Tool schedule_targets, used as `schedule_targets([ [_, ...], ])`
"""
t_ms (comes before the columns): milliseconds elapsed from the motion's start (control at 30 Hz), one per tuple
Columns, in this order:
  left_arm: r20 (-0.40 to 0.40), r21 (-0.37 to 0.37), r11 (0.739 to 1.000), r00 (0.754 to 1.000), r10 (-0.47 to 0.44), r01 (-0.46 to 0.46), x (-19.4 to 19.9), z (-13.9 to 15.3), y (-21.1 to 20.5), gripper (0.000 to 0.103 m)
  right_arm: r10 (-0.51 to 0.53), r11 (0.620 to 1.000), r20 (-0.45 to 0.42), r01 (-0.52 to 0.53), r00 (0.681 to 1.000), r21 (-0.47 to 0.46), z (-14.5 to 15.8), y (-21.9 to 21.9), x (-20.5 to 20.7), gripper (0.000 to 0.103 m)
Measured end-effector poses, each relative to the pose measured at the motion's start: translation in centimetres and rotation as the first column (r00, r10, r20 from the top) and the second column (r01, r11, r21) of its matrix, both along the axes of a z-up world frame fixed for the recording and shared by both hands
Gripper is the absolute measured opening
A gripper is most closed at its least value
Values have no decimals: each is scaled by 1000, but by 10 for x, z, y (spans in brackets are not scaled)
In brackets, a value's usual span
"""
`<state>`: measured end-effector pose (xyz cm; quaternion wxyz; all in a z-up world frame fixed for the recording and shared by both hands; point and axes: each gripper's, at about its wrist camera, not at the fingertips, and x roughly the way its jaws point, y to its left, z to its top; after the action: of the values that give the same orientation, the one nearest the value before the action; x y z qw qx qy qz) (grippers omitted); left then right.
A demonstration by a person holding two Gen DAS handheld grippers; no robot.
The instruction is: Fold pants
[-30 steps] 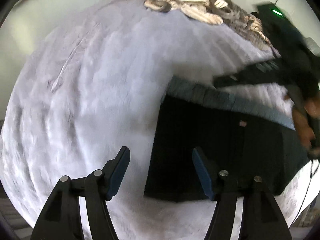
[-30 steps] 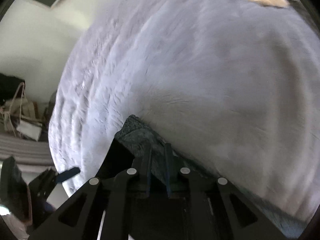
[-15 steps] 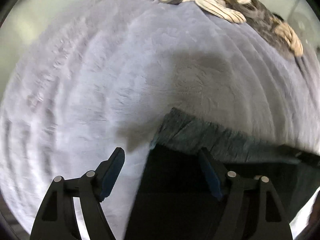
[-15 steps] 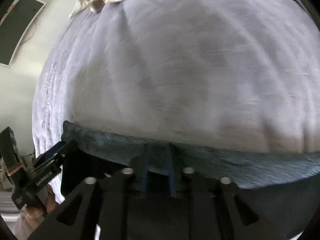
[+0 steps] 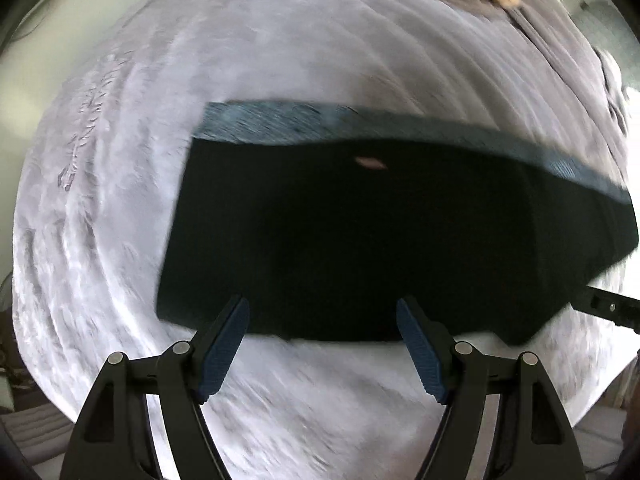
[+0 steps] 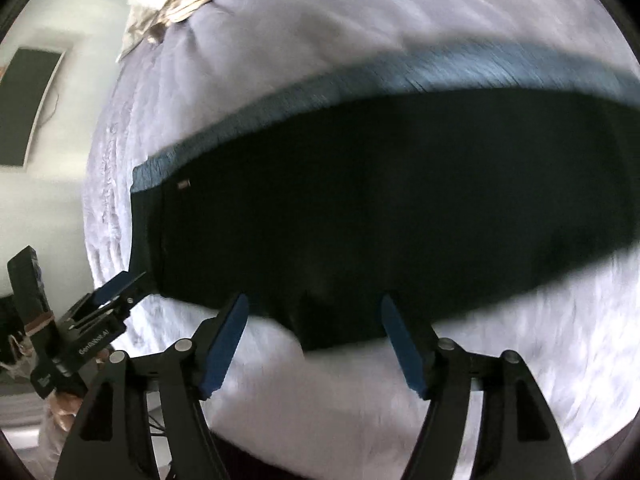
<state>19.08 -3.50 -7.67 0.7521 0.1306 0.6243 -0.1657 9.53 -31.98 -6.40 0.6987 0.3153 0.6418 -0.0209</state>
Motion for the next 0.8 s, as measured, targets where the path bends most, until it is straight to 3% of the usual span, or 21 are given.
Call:
schedule_targets([
  [233,-19,-2,998,998,-55,55,-37,13,-31,79,-117,993,-12,117,993,18,9,-14,-55,78],
  [300,-17,-10,998,998,-66,66,-47,16,-43,97,-144,989,-1,144,990,25,13,-20,-65,79],
  [333,-15,-12,998,997,-69,69,-52,19,-44,98,-155,988,5,155,988,24,16,-23,-70,79],
  [800,-29,18,983,983,-180,180,-88,26,-108,98,-232,972,44,231,972,38,29,-62,-109,81],
])
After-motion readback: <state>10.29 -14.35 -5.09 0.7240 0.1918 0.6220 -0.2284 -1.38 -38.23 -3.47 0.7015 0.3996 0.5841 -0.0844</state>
